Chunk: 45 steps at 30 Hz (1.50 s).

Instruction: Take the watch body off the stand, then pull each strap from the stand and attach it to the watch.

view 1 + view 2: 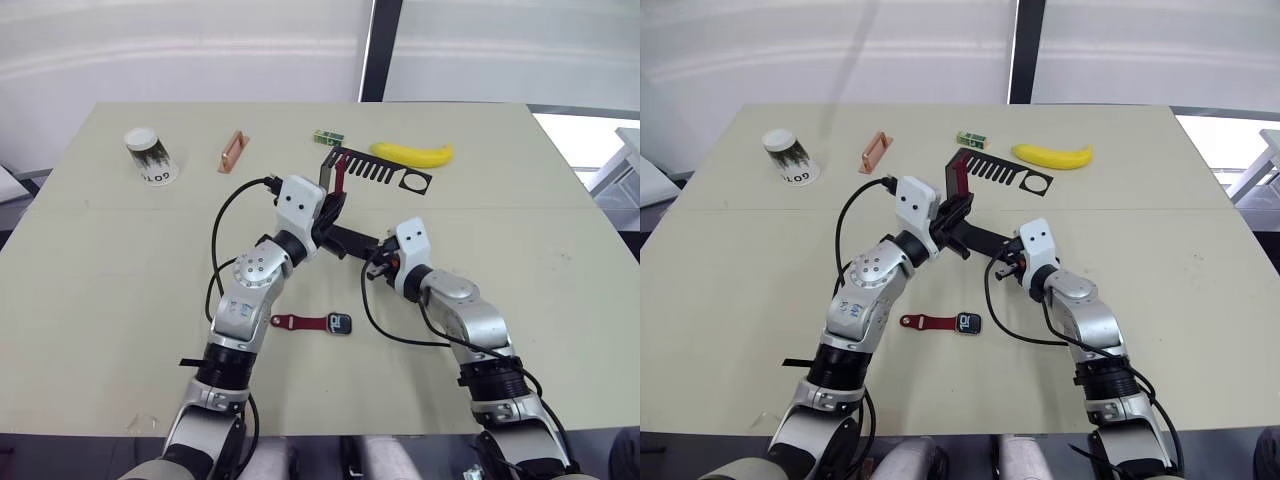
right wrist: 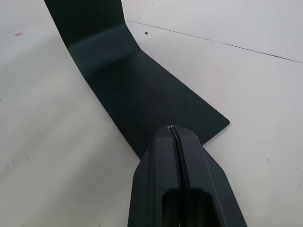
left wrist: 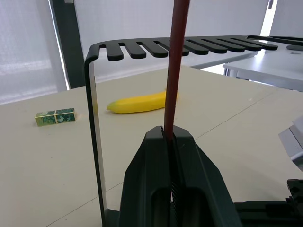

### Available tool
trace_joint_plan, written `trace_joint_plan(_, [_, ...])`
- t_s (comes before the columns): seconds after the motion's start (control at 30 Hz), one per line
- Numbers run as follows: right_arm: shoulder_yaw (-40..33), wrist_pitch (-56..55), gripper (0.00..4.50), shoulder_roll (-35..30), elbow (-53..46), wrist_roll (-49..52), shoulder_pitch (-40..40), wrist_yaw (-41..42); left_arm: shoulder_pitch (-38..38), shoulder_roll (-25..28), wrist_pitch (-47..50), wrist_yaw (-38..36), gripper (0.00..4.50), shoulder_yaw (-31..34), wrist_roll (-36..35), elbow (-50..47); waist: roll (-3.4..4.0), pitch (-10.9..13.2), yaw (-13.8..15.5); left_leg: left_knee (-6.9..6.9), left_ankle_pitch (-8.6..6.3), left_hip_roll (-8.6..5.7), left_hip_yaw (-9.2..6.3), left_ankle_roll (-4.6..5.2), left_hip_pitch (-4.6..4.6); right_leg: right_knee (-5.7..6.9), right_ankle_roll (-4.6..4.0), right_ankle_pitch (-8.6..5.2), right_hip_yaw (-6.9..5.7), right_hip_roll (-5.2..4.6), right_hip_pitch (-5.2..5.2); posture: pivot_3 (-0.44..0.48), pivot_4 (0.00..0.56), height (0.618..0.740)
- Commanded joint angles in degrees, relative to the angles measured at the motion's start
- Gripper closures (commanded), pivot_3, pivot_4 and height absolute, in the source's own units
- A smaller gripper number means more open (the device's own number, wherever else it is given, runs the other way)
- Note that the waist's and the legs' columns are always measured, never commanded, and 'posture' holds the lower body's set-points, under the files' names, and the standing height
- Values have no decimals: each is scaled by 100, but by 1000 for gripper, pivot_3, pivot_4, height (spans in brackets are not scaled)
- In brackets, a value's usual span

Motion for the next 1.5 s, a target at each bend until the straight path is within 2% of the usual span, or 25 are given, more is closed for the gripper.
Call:
trace_joint_plan(0.03, [31, 190, 4500, -55, 92, -16, 90, 52, 135, 102, 101, -121, 4458, 71, -183, -579, 0, 0, -5, 0, 0, 0, 0, 0, 0, 0, 0, 0, 0, 0, 0, 0, 150, 740])
trace_joint_plan(0.13, [-3, 238, 4500, -105, 16, 13, 103, 76, 316, 382, 385, -401, 4458, 155, -405, -1015, 0, 0, -4, -1, 0, 0, 0, 0, 0, 0, 0, 0, 0, 0, 0, 0, 150, 740])
trace_joint_plan(0.33, [-141, 52, 4500, -358, -597, 158, 296, 254, 421, 1184, 1081, -1539, 4458, 408, -1447, -1474, 0, 0, 37, 0, 0, 0, -3, 0, -3, -5, 0, 0, -1, -1, 1, 0, 150, 740])
trace_joint_plan(0.43, [-412, -100, 4500, -637, -1405, 442, 525, 487, 308, 1516, 1675, -2213, 4458, 615, -2270, -1442, 4, 4, 88, 0, 0, -1, -3, 1, -9, -12, 0, 0, -1, -1, 0, 0, 150, 740])
trace_joint_plan(0.57, [-900, 283, 4500, -1100, -2515, 1300, 996, 1048, 209, 1938, 1982, -3018, 4458, 578, -2858, -1439, 10, 8, 122, -4, 0, -1, -5, 1, -11, -25, 0, 0, -2, 1, -1, 0, 150, 740])
trace_joint_plan(0.67, [-1428, 962, 3605, -1370, -3260, 2492, 1318, 1422, 109, 2022, 2150, -3348, 4500, 561, -3165, -1290, 10, 8, 137, -5, 0, 0, -8, 1, -11, -30, 0, 0, -3, 1, 4, 0, 150, 740])
trace_joint_plan(0.77, [-1896, 1644, 2243, -1587, -3743, 4025, 1506, 1730, -78, 2010, 2374, -3618, 4500, 554, -3473, -1051, 9, 8, 139, -5, -1, 0, -10, 2, -11, -32, 0, 0, -3, 1, 7, 0, 150, 740])
trace_joint_plan(0.9, [-2150, 2010, 346, -1345, -3659, 5536, 1185, 1190, -327, 1921, 2508, -3886, 4500, 417, -3624, -724, 10, 9, 109, -4, -1, 1, -8, 2, -9, -32, 0, 0, -2, 2, 8, 0, 150, 740])
trace_joint_plan(0.93, [-2135, 2034, 49, -1318, -3641, 5670, 1111, 1057, -361, 1897, 2494, -3903, 4500, 397, -3606, -667, 11, 8, 110, -5, -1, 2, -8, 2, -9, -32, 0, 0, -2, 2, 7, 0, 150, 740])
trace_joint_plan(1.1, [-2002, 2092, 49, -1059, -3361, 6272, 578, 192, -482, 1784, 2602, -4050, 4500, 282, -3663, -584, 10, 9, 129, -6, -1, 1, -9, 2, -10, -34, 0, 0, -2, 0, 7, 0, 150, 740])
trace_joint_plan(1.23, [-1961, 2222, 49, -1169, -3237, 6906, 240, -106, -541, 1766, 2624, -4130, 4500, 206, -3616, -558, 10, 9, 137, -5, 0, 1, -10, 4, -13, -38, 0, 0, -3, -1, 6, 0, 150, 740])
trace_joint_plan(1.4, [-1650, 2297, 49, -1412, -3253, 6906, -2, -211, -583, 1698, 2585, -4117, 4500, 123, -3559, -558, 10, 9, 135, -7, 0, 2, -11, 4, -13, -40, 0, 0, -3, 0, 6, 0, 150, 740])
trace_joint_plan(1.5, [-1528, 2293, 786, -1493, -3285, 6922, -79, -202, -570, 1702, 2589, -4120, 4500, 117, -3586, -584, 10, 9, 131, -7, 0, 2, -10, 4, -14, -40, 0, 0, -3, 0, 6, 0, 150, 740])
